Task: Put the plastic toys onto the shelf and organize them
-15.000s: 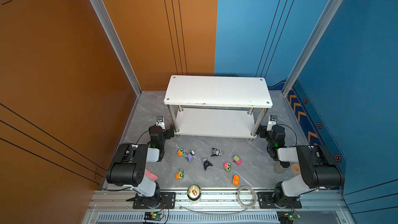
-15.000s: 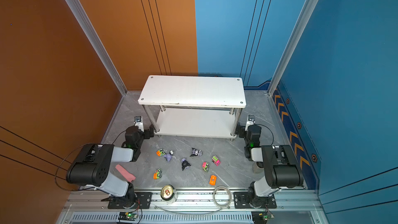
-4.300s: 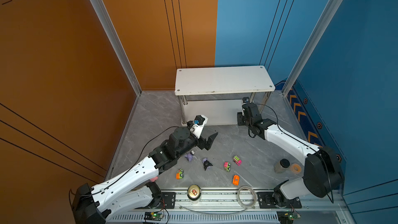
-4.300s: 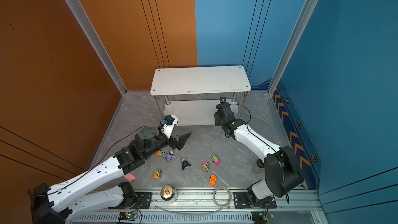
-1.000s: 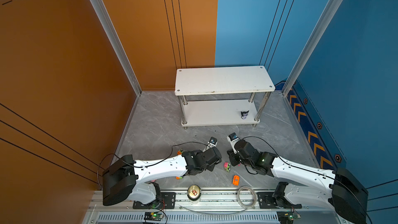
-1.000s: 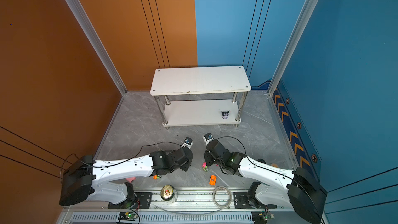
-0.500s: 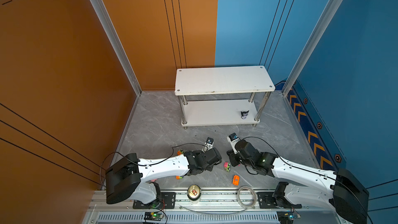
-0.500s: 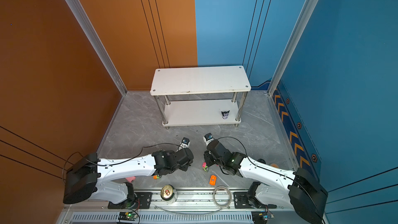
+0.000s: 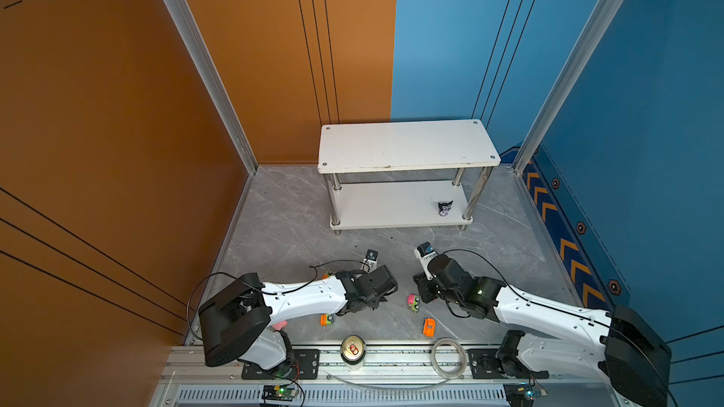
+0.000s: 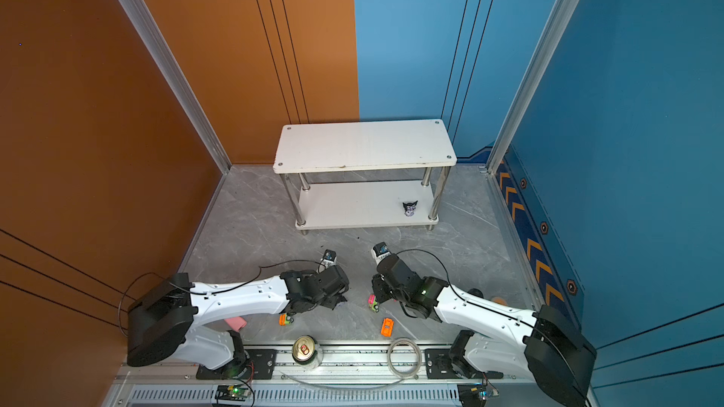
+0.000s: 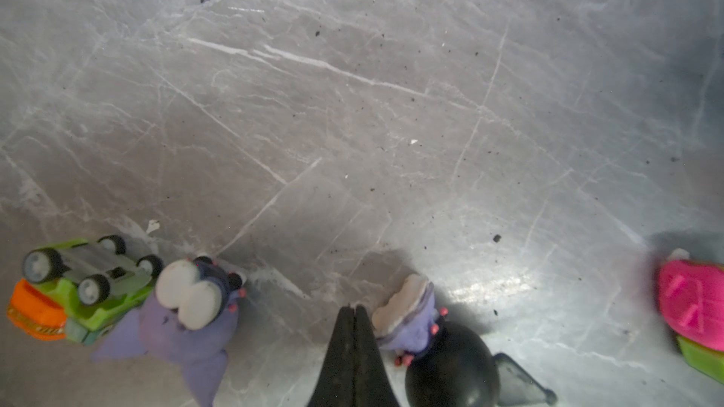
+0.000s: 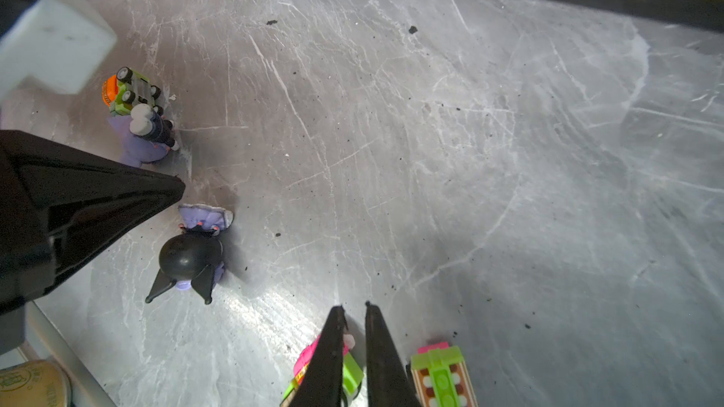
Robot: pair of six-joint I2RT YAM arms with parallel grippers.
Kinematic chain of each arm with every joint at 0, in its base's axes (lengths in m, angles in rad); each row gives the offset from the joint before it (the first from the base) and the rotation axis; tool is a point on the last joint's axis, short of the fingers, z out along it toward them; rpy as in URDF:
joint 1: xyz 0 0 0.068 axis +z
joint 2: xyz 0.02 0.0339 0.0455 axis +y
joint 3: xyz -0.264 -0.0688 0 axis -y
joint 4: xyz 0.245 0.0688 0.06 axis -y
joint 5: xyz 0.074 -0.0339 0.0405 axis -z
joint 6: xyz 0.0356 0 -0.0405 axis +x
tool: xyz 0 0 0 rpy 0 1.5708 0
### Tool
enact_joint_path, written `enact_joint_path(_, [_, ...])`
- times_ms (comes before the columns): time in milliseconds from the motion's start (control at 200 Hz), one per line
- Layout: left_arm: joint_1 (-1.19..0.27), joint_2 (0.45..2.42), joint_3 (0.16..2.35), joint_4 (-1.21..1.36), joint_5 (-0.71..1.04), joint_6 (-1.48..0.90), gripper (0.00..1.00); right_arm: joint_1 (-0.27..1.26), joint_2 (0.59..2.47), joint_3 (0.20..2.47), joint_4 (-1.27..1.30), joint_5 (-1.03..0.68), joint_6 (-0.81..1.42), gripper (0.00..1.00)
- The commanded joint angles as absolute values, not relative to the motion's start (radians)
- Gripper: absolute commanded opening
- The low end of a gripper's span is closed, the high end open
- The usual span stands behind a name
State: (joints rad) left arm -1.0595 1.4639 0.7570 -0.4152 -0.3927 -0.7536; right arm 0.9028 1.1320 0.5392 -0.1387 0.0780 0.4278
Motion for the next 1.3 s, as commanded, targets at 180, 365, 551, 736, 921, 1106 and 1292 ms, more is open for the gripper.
enact_joint_path(180, [-1.054, 1.388, 0.771, -0.43, -0.359, -0.748, 0.0, 0.898, 1.156, 0.54, -0.123, 0.061, 0.446, 0.14])
enact_joint_path(365, [-1.071, 1.373, 0.747, -0.416, -0.337, -0.773, 0.0, 0.899, 1.198, 0.55, -0.103, 0.048, 0.453, 0.15])
enact_joint_path(551, [-1.074, 1.409, 0.753, -0.388, -0.304, -0.778, 0.0, 0.906, 1.234, 0.563, -0.089, 0.043, 0.458, 0.15])
enact_joint_path(736, [-1.076, 1.425, 0.773, -0.39, -0.299, -0.76, 0.0, 0.91, 1.263, 0.579, -0.083, 0.039, 0.457, 0.15])
enact_joint_path(921, [-1.045, 1.451, 0.734, -0.363, -0.295, -0.755, 0.0, 0.913, 1.273, 0.593, -0.088, 0.035, 0.453, 0.15])
enact_joint_path(1106, [-1.013, 1.46, 0.699, -0.302, -0.278, -0.747, 0.0, 0.912, 1.267, 0.599, -0.107, 0.04, 0.445, 0.14])
enact_joint_path(1292, [-0.964, 1.484, 0.665, -0.258, -0.246, -0.731, 0.0, 0.914, 1.254, 0.599, -0.11, 0.034, 0.446, 0.15])
